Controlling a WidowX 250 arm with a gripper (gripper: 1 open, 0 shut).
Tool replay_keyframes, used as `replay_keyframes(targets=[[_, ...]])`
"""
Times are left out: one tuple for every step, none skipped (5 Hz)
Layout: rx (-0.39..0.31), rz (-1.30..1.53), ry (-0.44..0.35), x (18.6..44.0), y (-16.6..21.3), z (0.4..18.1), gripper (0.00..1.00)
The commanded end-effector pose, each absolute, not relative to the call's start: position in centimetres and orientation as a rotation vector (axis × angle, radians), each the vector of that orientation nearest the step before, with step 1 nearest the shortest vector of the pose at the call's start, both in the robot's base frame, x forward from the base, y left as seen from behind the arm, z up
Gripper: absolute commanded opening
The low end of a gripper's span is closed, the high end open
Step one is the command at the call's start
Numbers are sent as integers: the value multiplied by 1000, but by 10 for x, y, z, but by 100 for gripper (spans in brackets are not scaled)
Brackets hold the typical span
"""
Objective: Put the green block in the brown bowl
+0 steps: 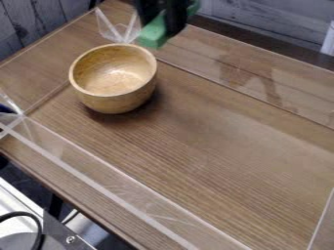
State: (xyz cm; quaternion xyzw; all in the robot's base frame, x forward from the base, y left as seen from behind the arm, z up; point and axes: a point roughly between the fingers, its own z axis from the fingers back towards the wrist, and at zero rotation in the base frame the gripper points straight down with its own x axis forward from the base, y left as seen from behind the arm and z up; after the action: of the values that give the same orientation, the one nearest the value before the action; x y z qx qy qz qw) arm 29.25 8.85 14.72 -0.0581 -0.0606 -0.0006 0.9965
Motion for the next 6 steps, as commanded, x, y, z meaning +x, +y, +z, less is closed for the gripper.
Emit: replay_keyframes(targets=[[-76, -45, -211, 288, 119, 154, 0], [-61, -70, -223, 283, 140, 139, 0], [-32, -60, -194, 271, 149, 122, 0], [-7, -49, -164, 261, 158, 108, 0], [-7, -62, -152, 266, 169, 92, 0], [-7, -73, -139, 273, 174, 81, 0]])
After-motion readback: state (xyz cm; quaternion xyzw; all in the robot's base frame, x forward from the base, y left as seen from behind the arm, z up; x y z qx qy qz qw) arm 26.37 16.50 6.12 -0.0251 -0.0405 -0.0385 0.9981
